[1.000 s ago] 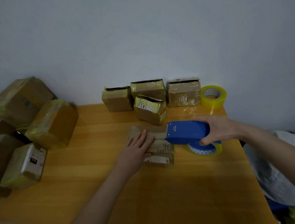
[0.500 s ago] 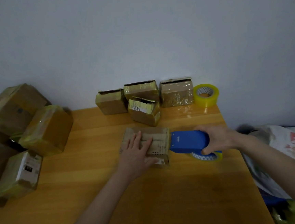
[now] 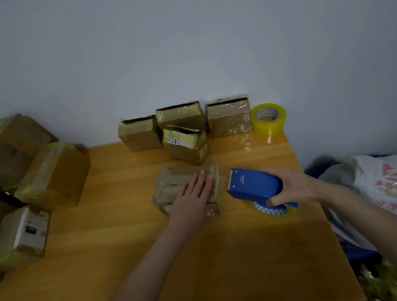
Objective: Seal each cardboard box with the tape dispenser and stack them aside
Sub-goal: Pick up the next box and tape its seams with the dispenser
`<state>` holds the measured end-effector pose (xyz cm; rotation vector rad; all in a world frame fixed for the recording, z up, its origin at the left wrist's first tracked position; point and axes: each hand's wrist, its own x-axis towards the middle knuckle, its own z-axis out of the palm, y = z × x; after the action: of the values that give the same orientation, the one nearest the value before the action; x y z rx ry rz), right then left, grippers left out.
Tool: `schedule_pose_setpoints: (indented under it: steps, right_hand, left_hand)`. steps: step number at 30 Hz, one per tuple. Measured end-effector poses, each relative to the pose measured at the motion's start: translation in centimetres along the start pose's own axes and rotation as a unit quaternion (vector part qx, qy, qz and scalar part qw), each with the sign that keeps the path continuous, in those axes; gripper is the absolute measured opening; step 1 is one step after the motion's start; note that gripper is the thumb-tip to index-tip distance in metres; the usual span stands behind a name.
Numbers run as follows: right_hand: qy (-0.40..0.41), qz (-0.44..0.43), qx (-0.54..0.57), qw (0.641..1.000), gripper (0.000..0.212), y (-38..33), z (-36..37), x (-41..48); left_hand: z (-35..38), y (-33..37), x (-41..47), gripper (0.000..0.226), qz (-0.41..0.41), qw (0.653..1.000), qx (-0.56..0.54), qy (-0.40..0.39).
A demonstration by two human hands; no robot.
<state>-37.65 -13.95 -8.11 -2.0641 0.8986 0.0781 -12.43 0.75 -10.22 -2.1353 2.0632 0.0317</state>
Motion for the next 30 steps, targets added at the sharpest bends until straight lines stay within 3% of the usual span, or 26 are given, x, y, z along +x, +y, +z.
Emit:
schedule_pose_setpoints:
  steps: [8, 12, 19, 26, 30]
  right_hand:
    - [-0.030, -0.005, 0.059, 0.998, 0.071, 0.7, -0.6, -0.5]
    - [-0.042, 0.027, 0.010, 0.999, 0.070, 1.4, -1.4, -1.0]
    - [-0.035, 0.045, -0.170, 0.984, 0.072, -2.0, 0.3, 1.6]
    - [-0.092, 0.057, -0.177, 0.978, 0.065, -4.7, -0.8, 4.6]
    - [-0.124, 0.073, -0.177, 0.974, 0.076, -5.9, -1.9, 5.4]
  left_hand:
    - [-0.4, 0.0, -0.3, 0.071, 0.005, 1.000, 0.002, 0.001]
    - [0.0, -0.6, 0.0, 0.070, 0.008, 1.000, 0.004, 0.015]
    - [0.6, -0.6, 0.0, 0.070, 0.016, 0.999, -0.014, 0.026]
    - [0.4, -0.5, -0.1, 0.068, 0.015, 0.999, -0.018, 0.028]
    - [0.3, -0.7, -0.1, 0.067, 0.021, 0.999, -0.025, 0.029]
